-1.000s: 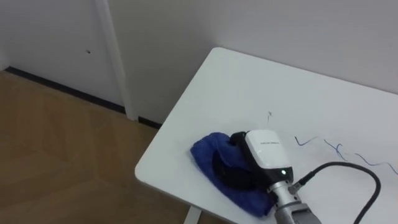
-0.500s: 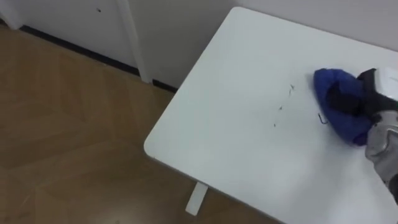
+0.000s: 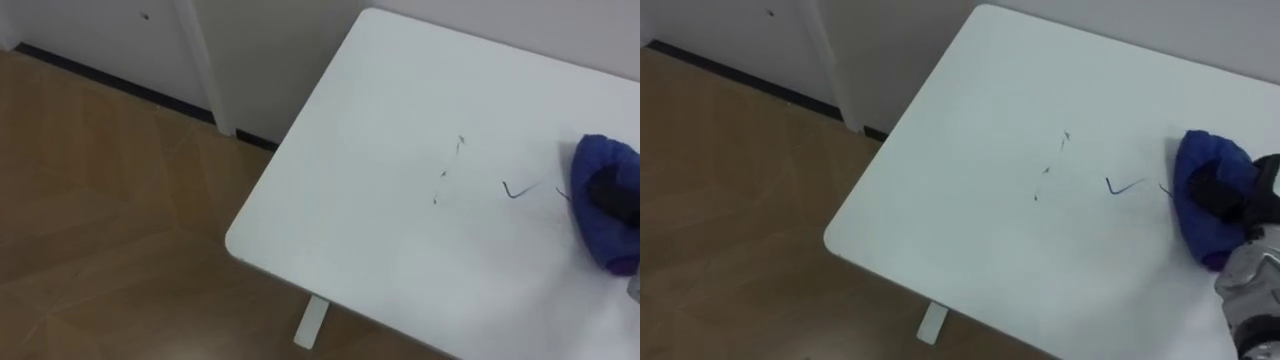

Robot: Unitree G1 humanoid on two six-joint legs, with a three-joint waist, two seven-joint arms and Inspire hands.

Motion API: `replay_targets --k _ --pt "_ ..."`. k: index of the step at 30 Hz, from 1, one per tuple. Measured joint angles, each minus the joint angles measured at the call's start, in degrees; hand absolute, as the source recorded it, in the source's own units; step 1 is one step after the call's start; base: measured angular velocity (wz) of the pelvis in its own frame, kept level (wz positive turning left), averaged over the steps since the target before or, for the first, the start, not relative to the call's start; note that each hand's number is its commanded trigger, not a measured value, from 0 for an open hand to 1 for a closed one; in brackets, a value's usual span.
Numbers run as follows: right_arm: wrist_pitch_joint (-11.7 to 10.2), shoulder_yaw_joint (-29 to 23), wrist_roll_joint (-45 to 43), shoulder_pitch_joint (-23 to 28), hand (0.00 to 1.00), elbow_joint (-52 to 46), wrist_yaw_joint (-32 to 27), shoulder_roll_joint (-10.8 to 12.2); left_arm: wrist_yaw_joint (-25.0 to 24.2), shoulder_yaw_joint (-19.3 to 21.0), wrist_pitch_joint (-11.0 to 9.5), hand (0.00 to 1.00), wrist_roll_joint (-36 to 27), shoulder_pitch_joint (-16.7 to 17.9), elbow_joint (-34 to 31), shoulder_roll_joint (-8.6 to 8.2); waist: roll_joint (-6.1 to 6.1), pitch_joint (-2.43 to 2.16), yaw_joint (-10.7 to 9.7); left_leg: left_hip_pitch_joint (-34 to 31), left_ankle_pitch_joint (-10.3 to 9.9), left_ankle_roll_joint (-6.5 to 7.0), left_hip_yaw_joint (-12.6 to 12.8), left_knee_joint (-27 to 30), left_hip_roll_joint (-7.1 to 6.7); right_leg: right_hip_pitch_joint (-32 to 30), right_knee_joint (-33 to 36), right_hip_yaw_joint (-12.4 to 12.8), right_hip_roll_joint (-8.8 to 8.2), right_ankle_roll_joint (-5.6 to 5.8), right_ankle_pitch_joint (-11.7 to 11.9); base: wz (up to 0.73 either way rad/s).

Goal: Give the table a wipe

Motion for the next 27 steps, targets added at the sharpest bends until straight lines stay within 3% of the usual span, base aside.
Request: replay_targets --k 4,8,13,17,21,27 --pt "0.48 1.04 -4.12 0.72 1.00 -1.33 -1.72 0.20 1.15 -0.12 -1.36 0.00 -3.53 -1.06 0.32 -0.14 0.04 0.08 0.11 1.40 0.06 0.03 2.13 -1.11 0.36 0.14 0.56 1.34 0.11 -0.11 0.06 -0.23" --pt "1.50 3.26 -8.15 0.70 1.00 -3.85 -2.52 0.60 1.24 -0.22 -1.49 0.00 -5.01 -2.48 1.03 -0.27 0.09 0.63 0.51 2.42 0.19 -0.08 3.11 -1.82 0.40 0.23 0.87 2.44 0.25 -0.14 0.05 -0.21" --pt "6.01 7.39 -17.00 0.36 1.00 -13.31 -3.20 4.68 1.24 -0.86 -1.04 0.00 -5.26 -5.67 4.35 -0.91 -0.16 0.88 2.07 2.79 0.24 -0.20 4.33 -1.78 0.99 -0.27 0.10 3.62 1.10 -0.75 0.55 -0.21" --pt "7.34 15.09 -21.77 -2.07 1.00 -19.60 -2.78 8.12 1.33 -3.04 -0.78 0.00 -5.25 -7.13 5.64 -1.01 -0.22 0.98 4.30 2.92 0.37 -0.41 4.73 -2.09 1.25 -1.22 0.33 4.63 1.56 -0.97 0.67 -0.17" --pt "9.29 19.62 -23.66 -5.30 1.00 -21.66 0.01 13.49 1.89 -3.29 -0.52 0.00 -5.37 -7.65 7.62 -1.76 -0.17 1.17 6.60 3.86 0.39 -0.51 4.92 -2.73 1.55 -0.06 -0.61 4.38 1.90 -1.08 0.74 0.00" --pt "9.43 21.89 -23.88 -6.63 1.00 -23.21 2.07 14.20 1.88 -4.10 0.43 0.00 -5.27 -7.46 7.60 -1.90 0.05 1.27 8.54 3.67 0.48 -0.76 4.10 -3.79 1.63 -0.04 -1.16 2.94 1.88 -1.14 0.91 0.07"
